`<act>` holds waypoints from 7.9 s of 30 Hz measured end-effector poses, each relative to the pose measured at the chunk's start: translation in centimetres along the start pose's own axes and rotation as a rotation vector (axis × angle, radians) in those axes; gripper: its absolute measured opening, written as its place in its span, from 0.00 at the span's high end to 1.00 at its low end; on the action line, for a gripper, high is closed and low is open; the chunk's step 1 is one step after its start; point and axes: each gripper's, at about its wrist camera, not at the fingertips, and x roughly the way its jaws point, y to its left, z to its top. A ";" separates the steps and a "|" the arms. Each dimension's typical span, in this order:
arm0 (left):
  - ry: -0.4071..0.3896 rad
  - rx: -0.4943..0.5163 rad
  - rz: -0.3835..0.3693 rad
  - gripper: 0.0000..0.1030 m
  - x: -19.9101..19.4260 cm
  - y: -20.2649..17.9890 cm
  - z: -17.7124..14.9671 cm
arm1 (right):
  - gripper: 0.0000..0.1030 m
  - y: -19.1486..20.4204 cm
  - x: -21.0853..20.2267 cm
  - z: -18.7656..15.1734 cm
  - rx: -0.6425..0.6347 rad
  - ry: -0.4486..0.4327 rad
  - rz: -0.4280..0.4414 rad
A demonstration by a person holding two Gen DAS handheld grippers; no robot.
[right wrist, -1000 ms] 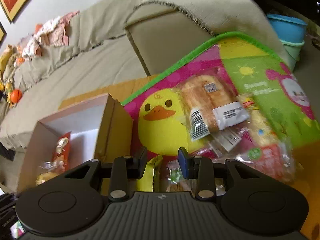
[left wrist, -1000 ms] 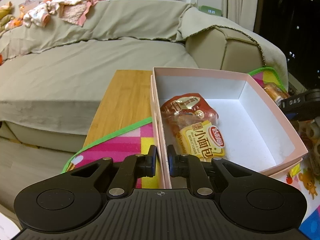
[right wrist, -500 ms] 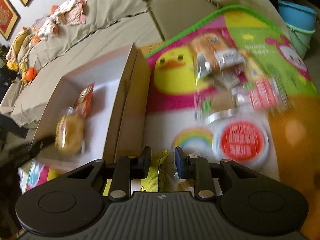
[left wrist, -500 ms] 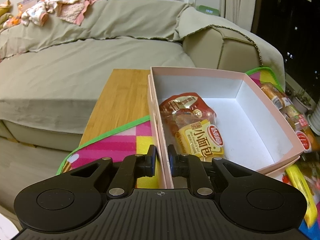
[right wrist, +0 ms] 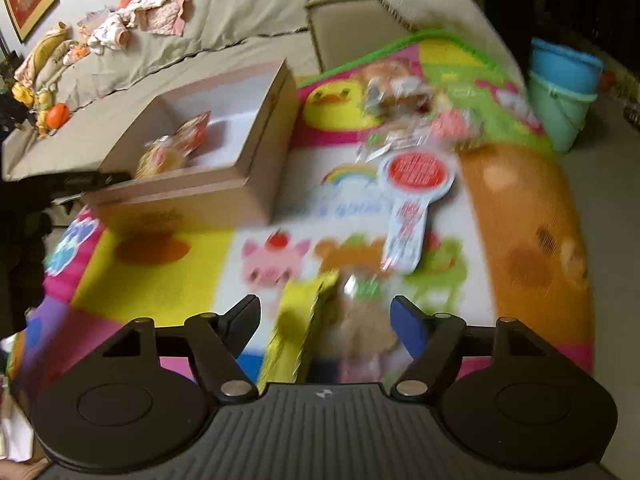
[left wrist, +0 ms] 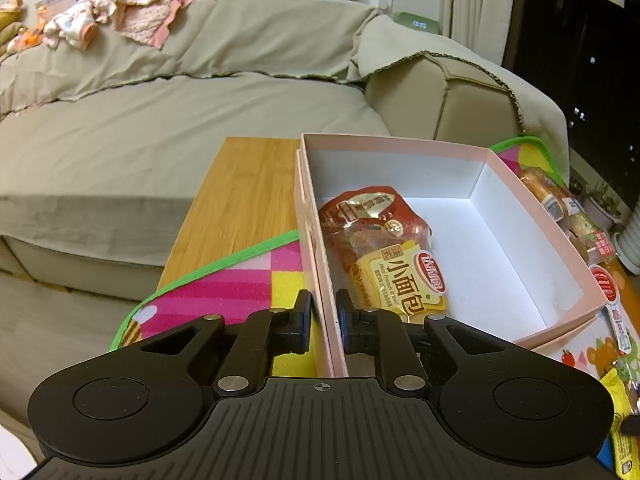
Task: Organize objects
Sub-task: 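Grasp the yellow snack bar with the right tool and drop it into the box, then grasp the hawthorn stick pack and cookie pack with the right tool, drop into box, then grasp the red round hawthorn pack with the right tool, drop it into the box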
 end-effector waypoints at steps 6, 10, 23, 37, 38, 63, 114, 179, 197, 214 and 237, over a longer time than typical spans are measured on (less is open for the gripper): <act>0.002 -0.002 -0.005 0.85 0.0 0.1 0.0 | 0.22 3.1 0.4 -1.5 -0.097 -0.035 -0.020; 0.003 0.001 -0.006 0.84 0.0 0.0 0.0 | 0.29 5.4 1.3 -1.7 -0.191 -0.039 -0.051; 0.004 -0.005 -0.005 0.84 0.1 -0.2 -0.1 | 0.79 6.5 -0.9 -3.2 -0.219 -0.033 -0.116; 0.000 -0.005 -0.009 0.84 0.1 -0.2 -0.2 | 0.79 7.2 -6.5 -3.7 -0.155 -0.095 -0.082; 0.000 -0.006 -0.010 0.84 0.1 -0.2 -0.2 | 0.79 7.3 -6.9 -3.5 -0.160 -0.103 -0.079; -0.042 -0.036 -0.057 0.85 -1.5 0.9 -0.1 | 0.79 12.9 -1.6 14.5 -0.168 -0.157 0.116; -0.034 0.031 0.025 0.86 -1.2 -1.0 -0.6 | 0.87 5.7 -5.3 -1.5 -0.105 -0.089 -0.056; -0.039 0.006 -0.010 0.85 -1.4 -0.2 -0.6 | 0.66 15.8 -0.7 16.7 -0.243 -0.307 0.081; -0.043 0.012 0.004 0.85 -1.4 -0.5 -0.6 | 0.32 6.5 0.2 11.0 -0.127 -0.269 -0.121; -0.029 0.033 0.022 0.86 -1.2 -0.9 -0.9 | 0.00 -2.0 -1.6 -2.0 -0.013 -0.213 -0.321; -0.021 0.032 0.016 0.86 -0.9 -0.6 -0.8 | 0.40 -1.9 7.8 7.1 -0.020 -0.145 -0.232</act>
